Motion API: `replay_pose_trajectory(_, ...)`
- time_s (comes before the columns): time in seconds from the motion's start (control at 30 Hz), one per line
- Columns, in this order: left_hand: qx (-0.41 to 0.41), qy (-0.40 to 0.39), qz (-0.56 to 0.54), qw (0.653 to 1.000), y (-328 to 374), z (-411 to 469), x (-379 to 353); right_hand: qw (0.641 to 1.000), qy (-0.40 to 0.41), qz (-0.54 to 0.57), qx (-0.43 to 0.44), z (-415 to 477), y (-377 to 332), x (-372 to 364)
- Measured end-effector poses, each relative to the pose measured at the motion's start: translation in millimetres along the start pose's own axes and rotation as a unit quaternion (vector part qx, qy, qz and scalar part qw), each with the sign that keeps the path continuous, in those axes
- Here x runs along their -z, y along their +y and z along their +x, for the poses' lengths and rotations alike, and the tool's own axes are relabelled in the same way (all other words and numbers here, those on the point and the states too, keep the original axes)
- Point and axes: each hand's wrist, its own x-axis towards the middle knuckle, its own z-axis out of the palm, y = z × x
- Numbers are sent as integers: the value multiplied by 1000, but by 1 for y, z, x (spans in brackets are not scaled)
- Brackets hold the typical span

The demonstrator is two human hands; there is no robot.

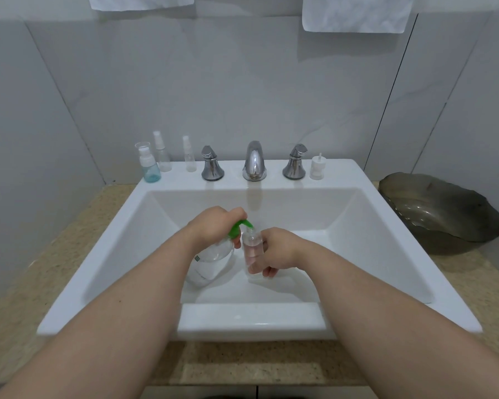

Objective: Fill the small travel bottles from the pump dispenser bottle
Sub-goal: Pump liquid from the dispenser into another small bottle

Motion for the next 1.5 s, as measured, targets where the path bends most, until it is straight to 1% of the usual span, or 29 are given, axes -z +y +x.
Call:
replay_pose_trajectory(0.27, 6, 17, 17, 1000, -7, 5, 1, 1000, 7, 12, 2, -4, -3, 2)
replay_pose_trajectory(0.4, 13, 12, 6, 1000, -7, 4, 0, 1000, 9, 12, 3, -4, -3, 2)
replay_pose_trajectory(0.57, 16, 17, 17, 1000, -1, 1, 0, 1000, 9, 14, 7, -5, -3, 1)
replay_pose_trajectory(0.87, -11, 0, 2, 1000, -2, 1, 1, 1000, 4, 3, 8, 1, 1, 1)
replay_pose_trajectory(1.03, 8, 8, 3, 1000, -5, 2, 0, 1000, 9, 7, 8, 0, 2, 0)
replay_pose_trajectory(1.5, 13, 15, 14, 1000, -4, 1, 0, 1000, 20, 19, -1, 3, 4, 1)
